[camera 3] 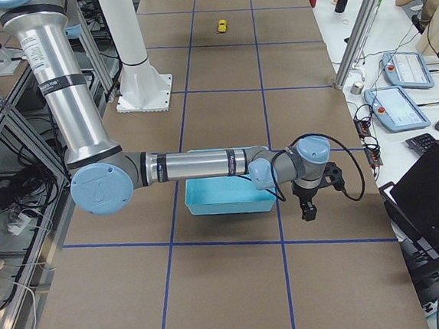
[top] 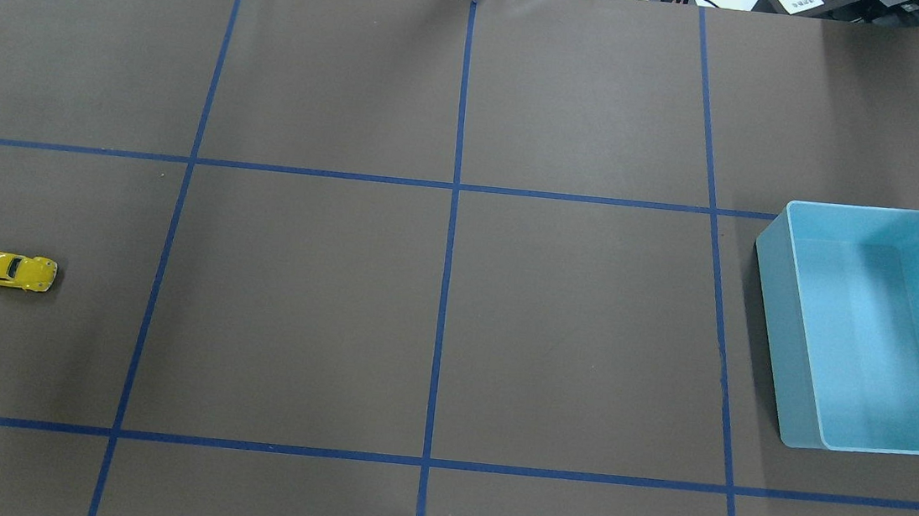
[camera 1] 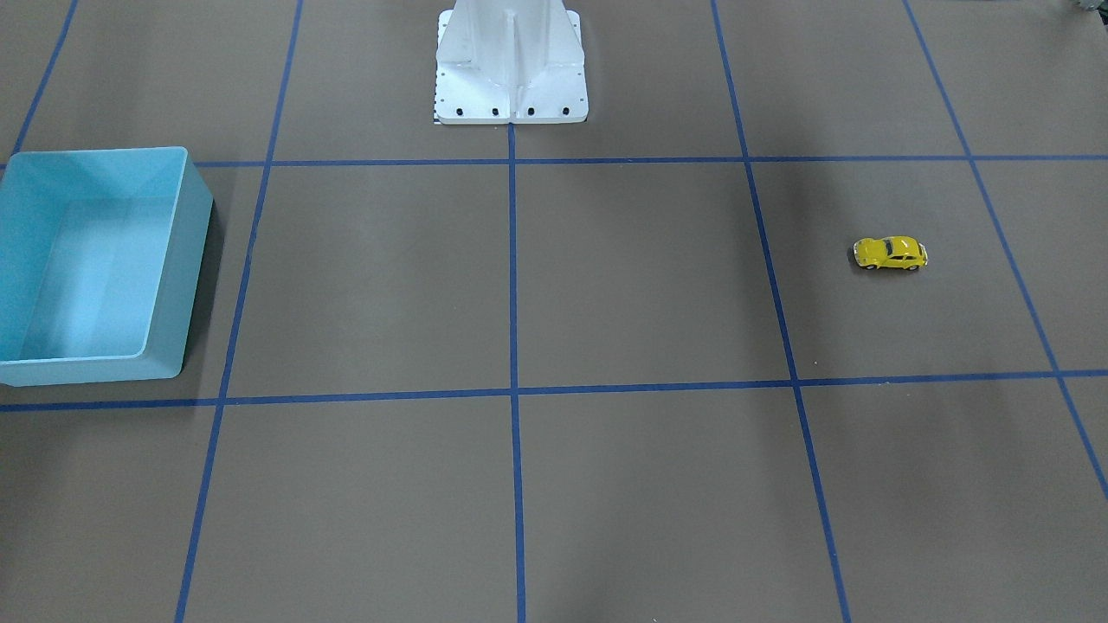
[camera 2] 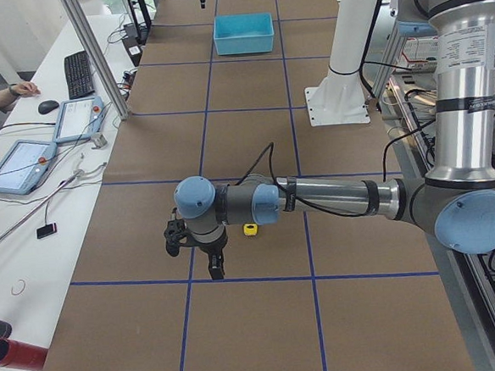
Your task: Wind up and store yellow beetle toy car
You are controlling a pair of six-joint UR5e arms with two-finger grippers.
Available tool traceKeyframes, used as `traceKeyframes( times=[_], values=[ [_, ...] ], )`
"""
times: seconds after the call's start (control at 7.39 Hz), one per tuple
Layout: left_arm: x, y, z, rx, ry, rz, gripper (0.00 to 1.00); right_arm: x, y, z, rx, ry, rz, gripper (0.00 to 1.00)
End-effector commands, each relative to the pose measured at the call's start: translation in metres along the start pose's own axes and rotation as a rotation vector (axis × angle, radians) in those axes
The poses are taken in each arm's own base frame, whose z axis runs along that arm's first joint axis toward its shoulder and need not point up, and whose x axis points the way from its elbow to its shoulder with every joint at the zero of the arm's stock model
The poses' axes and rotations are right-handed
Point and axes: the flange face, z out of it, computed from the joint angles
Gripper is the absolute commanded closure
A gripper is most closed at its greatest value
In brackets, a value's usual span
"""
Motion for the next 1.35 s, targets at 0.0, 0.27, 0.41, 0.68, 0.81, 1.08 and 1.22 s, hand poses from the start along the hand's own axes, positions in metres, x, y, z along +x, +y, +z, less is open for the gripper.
traceKeyframes(
  times=[0.0,0.27,0.41,0.68,0.81,1.08,1.22],
  values=[
    [0.0,0.0,-0.001,0.0,0.001,-0.003,0.0,0.001,0.0,0.0,-0.001,0.001,0.001,0.0],
    [0.001,0.001,-0.002,0.003,0.001,-0.001,0.0,0.0,0.0,0.0,0.0,0.001,0.0,0.0],
    [0.002,0.0,-0.005,0.008,0.001,-0.009,0.0,0.0,0.0,0.0,0.0,0.001,0.0,0.0],
    [-0.003,0.001,-0.009,0.019,0.002,-0.012,0.0,0.001,0.001,0.001,-0.001,0.001,0.001,0.0],
    [-0.002,0.0,-0.009,0.022,0.003,-0.003,0.0,0.001,0.001,0.001,-0.001,0.001,0.001,0.0],
    [0.013,-0.01,-0.021,0.047,0.011,0.028,0.0,0.002,0.001,0.001,-0.002,0.001,0.002,0.0],
    [0.036,-0.006,-0.043,0.09,0.014,0.074,0.0,0.002,0.001,0.001,-0.002,0.001,0.002,0.0]
  ],
)
